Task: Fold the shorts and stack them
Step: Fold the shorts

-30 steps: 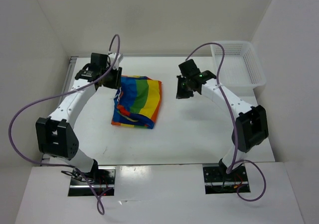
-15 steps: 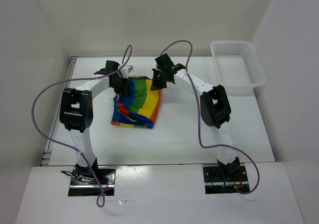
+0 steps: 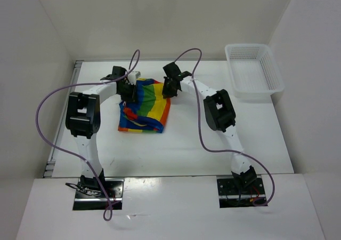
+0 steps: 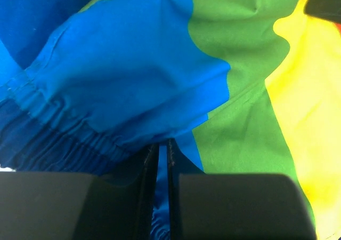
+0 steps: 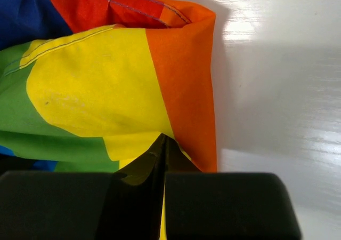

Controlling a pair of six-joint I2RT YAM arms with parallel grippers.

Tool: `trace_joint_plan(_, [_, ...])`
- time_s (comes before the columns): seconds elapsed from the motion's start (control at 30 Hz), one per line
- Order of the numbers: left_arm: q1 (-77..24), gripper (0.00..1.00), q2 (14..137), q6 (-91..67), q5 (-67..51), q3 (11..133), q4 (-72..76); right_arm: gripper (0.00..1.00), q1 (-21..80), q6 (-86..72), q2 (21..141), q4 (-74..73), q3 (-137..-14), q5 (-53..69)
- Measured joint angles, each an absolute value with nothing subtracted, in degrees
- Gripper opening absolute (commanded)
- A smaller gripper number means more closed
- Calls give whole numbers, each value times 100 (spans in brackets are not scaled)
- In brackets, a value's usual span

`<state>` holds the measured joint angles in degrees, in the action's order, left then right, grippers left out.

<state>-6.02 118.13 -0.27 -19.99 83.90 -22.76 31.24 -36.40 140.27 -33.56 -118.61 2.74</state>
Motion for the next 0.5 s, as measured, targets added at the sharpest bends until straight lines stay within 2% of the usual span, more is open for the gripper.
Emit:
trace_joint_plan(0.23, [-550,17,11749,-25,-2139,8552,-2550,0,3179,-3479,13410,-3374,-11511,178])
trace_joint_plan(0.5, [-523,16,11714,-23,-2298,9520,-2711,0,3806,-3218,11966,-3256,-10449,379])
